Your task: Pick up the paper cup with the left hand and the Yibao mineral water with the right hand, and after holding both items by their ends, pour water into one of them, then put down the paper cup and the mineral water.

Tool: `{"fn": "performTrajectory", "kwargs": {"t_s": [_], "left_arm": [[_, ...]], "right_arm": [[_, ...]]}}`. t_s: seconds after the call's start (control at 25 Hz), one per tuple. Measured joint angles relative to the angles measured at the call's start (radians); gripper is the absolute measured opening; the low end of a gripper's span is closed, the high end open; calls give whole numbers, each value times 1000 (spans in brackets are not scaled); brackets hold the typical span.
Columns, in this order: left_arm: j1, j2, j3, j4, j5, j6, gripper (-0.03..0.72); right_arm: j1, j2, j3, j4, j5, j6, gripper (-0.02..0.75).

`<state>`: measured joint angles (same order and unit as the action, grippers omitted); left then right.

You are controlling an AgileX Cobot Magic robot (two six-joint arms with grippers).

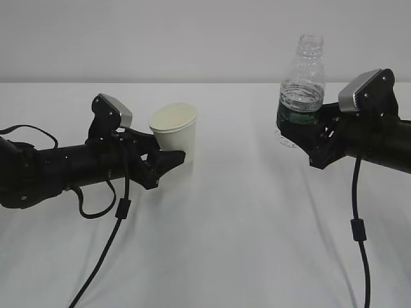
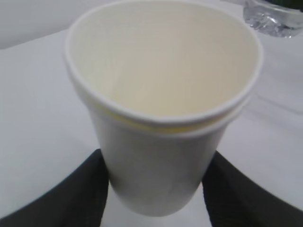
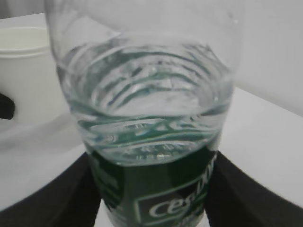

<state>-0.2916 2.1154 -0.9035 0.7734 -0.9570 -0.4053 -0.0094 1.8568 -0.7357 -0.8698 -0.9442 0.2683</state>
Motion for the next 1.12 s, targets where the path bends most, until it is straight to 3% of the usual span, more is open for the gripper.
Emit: {"fn": "performTrajectory", "kwargs": {"t_s": [0.52, 1.12], "left_arm": [[0, -32, 0, 175, -26, -101, 427], [-76, -41, 0, 233, -26, -105, 415]], "right_arm": [[0, 0, 0, -61, 0, 0, 457], [0, 0, 0, -126, 32, -19, 457]]}}
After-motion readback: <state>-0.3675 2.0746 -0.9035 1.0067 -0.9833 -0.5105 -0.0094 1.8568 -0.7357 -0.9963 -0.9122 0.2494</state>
